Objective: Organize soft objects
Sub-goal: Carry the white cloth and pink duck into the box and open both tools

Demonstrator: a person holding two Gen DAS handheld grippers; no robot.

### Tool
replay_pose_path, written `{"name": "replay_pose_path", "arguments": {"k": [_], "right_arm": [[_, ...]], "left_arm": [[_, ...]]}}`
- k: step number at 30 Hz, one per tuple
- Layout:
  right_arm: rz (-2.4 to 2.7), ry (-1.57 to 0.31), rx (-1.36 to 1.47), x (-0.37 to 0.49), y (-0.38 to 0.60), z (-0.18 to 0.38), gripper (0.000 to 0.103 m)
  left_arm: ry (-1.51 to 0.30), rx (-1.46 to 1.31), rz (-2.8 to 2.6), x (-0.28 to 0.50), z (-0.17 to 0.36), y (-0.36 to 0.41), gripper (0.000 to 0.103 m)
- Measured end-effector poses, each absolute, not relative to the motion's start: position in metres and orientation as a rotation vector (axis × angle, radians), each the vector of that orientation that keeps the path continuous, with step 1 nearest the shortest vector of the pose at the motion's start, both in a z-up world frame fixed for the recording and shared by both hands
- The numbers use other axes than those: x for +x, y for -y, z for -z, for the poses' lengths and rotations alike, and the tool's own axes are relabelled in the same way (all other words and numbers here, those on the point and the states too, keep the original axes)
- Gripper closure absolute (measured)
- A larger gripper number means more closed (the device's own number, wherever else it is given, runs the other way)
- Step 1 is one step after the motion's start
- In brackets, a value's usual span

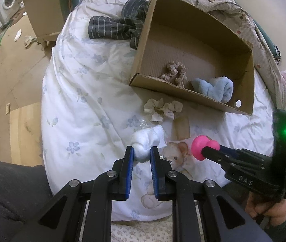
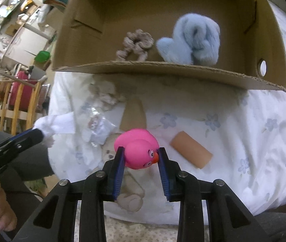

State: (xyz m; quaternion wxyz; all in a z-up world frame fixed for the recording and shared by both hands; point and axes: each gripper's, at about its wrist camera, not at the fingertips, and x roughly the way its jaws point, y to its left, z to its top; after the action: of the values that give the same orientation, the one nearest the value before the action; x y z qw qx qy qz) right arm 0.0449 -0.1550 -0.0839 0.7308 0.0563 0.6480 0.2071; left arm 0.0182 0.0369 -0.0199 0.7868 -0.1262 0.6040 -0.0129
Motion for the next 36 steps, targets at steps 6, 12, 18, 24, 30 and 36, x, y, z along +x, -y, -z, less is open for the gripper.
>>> {"name": "replay_pose_path", "arguments": {"k": [6,12,18,24,30,36], "right_arm": [[-0.475,-1.353,0.131,0.038,0.162,0.063,0.069],[-0.494,-1.213,0.184,0.034,0.181,0.033,0.069],[-0.476,-1.016,0.196,0.031,0.192,-0.007,0.069],[-0.460,-0.950,0.202,0.047,0.201,-0.032,0.069],[-0.437,-0.916,0.226,0.069,0.211,-0.047,0.069],[-0.406,-0.904,0.195,0.093,0.222,-0.048,0.069]], "left_arm": [[-1.241,-0.189,-0.059,0.019,0.014,-0.035,0.088],[-1.159,-0.186,-0.083,0.020,-0.001,-0.038,0.088],[-1.071,-0.189,-0.081,0.026,-0.028,-0.038,0.088],[-1.002,-0.160,-0.031,0.049,-0.064,-0.029,0.088],[-0.964,-0.122,0.006,0.084,-0.081,-0.016,0.088],[-0.952,-0.082,0.020,0.116,-0.079,-0.002,0.088]]}}
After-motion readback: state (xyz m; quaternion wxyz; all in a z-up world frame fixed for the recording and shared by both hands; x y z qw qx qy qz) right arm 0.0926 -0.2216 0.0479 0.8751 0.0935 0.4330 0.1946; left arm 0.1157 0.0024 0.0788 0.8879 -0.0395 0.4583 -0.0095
